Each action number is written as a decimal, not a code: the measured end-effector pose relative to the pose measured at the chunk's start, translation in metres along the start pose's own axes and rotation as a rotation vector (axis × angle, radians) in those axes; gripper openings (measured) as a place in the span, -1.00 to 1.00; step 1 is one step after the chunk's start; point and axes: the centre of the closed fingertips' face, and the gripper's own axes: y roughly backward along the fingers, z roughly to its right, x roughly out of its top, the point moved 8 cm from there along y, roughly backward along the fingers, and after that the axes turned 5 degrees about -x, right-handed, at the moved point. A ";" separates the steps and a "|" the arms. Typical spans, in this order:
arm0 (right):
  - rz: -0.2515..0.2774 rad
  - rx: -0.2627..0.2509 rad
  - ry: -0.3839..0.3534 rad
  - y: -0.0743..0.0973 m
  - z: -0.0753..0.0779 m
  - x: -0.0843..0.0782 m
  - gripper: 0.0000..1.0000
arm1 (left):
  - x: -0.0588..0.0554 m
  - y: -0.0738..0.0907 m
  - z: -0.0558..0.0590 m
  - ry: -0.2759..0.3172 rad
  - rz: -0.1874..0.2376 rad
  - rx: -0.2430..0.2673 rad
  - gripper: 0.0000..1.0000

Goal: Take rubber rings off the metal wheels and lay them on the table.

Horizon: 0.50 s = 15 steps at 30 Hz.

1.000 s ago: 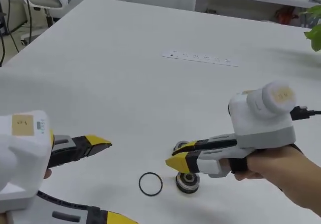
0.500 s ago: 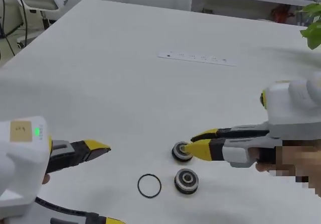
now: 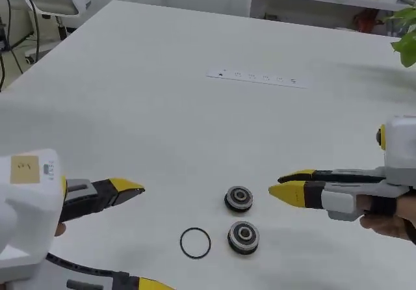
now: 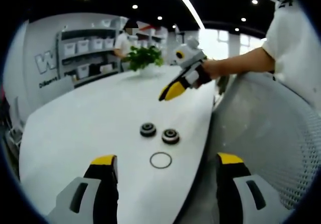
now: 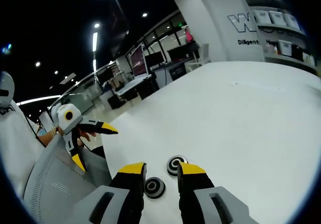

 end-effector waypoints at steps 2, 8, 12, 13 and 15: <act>-0.007 -0.008 0.009 0.000 0.002 -0.002 -0.54 | 0.004 0.001 0.001 -0.002 0.008 -0.005 0.63; -0.021 -0.012 0.012 -0.002 0.003 -0.004 -0.54 | 0.024 0.003 0.005 -0.025 0.013 -0.043 0.66; -0.034 -0.010 0.022 -0.003 0.002 -0.006 -0.55 | 0.040 0.002 0.002 -0.064 0.009 -0.051 0.67; -0.038 -0.009 0.026 -0.003 0.002 -0.006 -0.55 | 0.045 0.001 0.001 -0.083 0.003 -0.050 0.68; -0.042 -0.007 0.030 -0.004 0.001 -0.007 -0.55 | 0.051 -0.001 -0.002 -0.138 -0.014 -0.040 0.68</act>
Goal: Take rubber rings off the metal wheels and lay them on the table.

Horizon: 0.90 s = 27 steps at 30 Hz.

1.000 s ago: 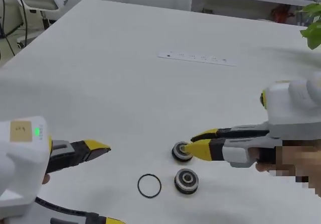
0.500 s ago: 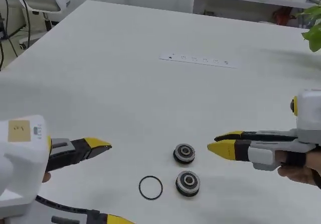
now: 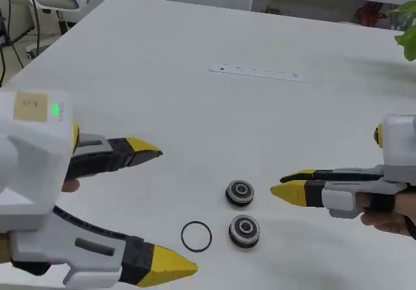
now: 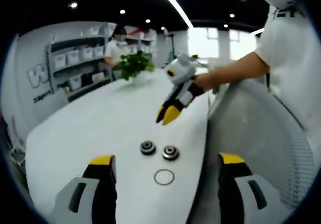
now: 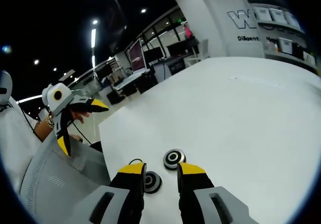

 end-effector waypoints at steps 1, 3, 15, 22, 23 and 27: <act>-0.003 0.004 0.000 -0.001 -0.001 -0.001 -0.55 | 0.002 -0.002 0.000 -0.016 -0.009 -0.005 0.67; -0.016 0.009 0.010 -0.002 -0.002 -0.002 -0.55 | 0.004 -0.005 -0.001 -0.034 -0.024 -0.016 0.67; -0.092 0.030 0.068 -0.011 -0.008 -0.013 -0.55 | 0.028 -0.043 -0.004 -0.149 -0.069 -0.150 0.68; -0.118 0.052 0.096 -0.017 -0.013 -0.018 -0.55 | 0.046 -0.063 -0.021 -0.176 -0.053 -0.186 0.66; -0.122 0.053 0.101 -0.017 -0.013 -0.019 -0.55 | 0.048 -0.065 -0.022 -0.180 -0.049 -0.190 0.66; -0.143 0.059 0.119 -0.020 -0.012 -0.022 -0.56 | 0.053 -0.073 -0.027 -0.184 -0.026 -0.196 0.62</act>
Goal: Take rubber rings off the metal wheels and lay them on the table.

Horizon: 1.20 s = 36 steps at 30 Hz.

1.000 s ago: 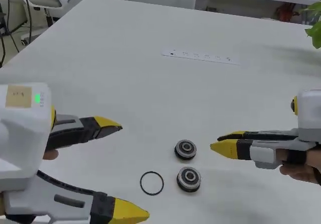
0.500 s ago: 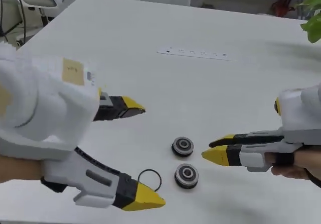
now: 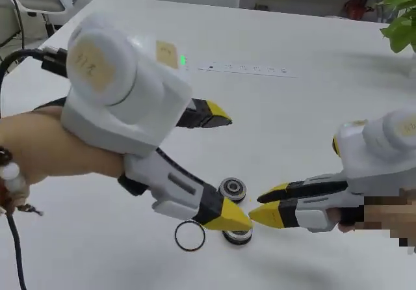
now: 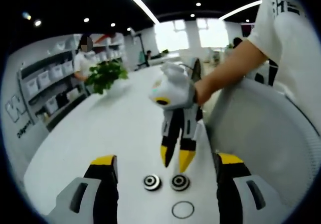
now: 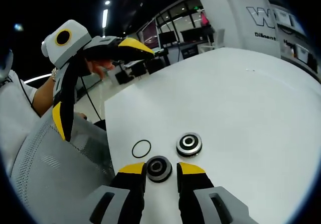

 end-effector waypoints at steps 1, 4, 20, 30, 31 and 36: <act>-0.008 0.001 0.006 -0.001 0.000 -0.001 -0.56 | 0.001 -0.004 -0.003 -0.002 0.015 0.005 0.61; -0.013 0.001 0.015 -0.001 0.001 -0.002 -0.56 | 0.001 -0.012 -0.009 0.008 0.048 0.024 0.59; -0.069 0.016 0.032 -0.009 0.002 -0.011 -0.55 | -0.049 -0.044 -0.001 0.121 0.124 0.056 0.19; -0.127 0.022 0.079 -0.015 0.000 -0.020 -0.56 | -0.070 -0.057 0.009 0.177 0.091 0.008 -0.07; -0.126 0.025 0.077 -0.015 0.000 -0.020 -0.53 | -0.074 -0.058 0.008 0.169 0.079 0.016 -0.08; -0.133 0.022 0.116 -0.017 -0.002 -0.021 -0.49 | -0.082 -0.060 0.007 0.196 0.055 0.024 -0.26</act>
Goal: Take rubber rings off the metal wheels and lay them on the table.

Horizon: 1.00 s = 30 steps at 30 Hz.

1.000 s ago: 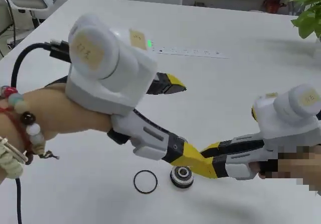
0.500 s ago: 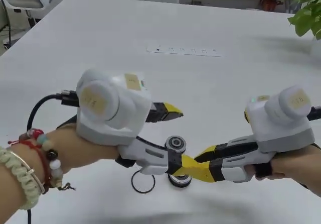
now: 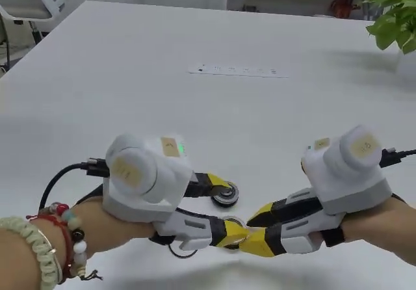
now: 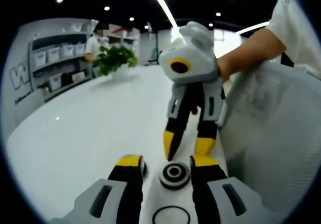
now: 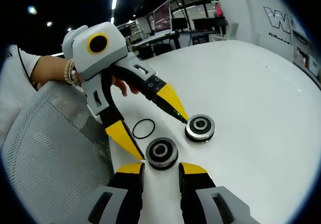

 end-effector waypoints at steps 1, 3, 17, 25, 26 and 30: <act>-0.002 -0.002 0.005 0.000 0.000 0.000 -0.49 | -0.001 0.000 0.001 0.000 -0.005 -0.001 -0.31; -0.004 -0.004 0.011 -0.001 0.000 -0.001 -0.48 | -0.006 -0.002 0.003 -0.015 -0.026 -0.014 -0.41; -0.004 -0.008 0.027 -0.002 0.001 -0.001 -0.52 | -0.013 -0.007 0.006 -0.007 -0.063 -0.032 -0.59; 0.000 -0.030 0.073 -0.005 0.001 -0.001 -0.54 | -0.017 -0.009 0.005 -0.013 -0.072 -0.031 -0.71; 0.003 -0.030 0.075 -0.005 0.001 -0.001 -0.54 | -0.016 -0.009 0.005 -0.015 -0.072 -0.031 -0.71; 0.000 -0.020 0.112 -0.007 -0.001 -0.002 -0.59 | -0.017 -0.010 0.004 -0.019 -0.070 -0.032 -0.72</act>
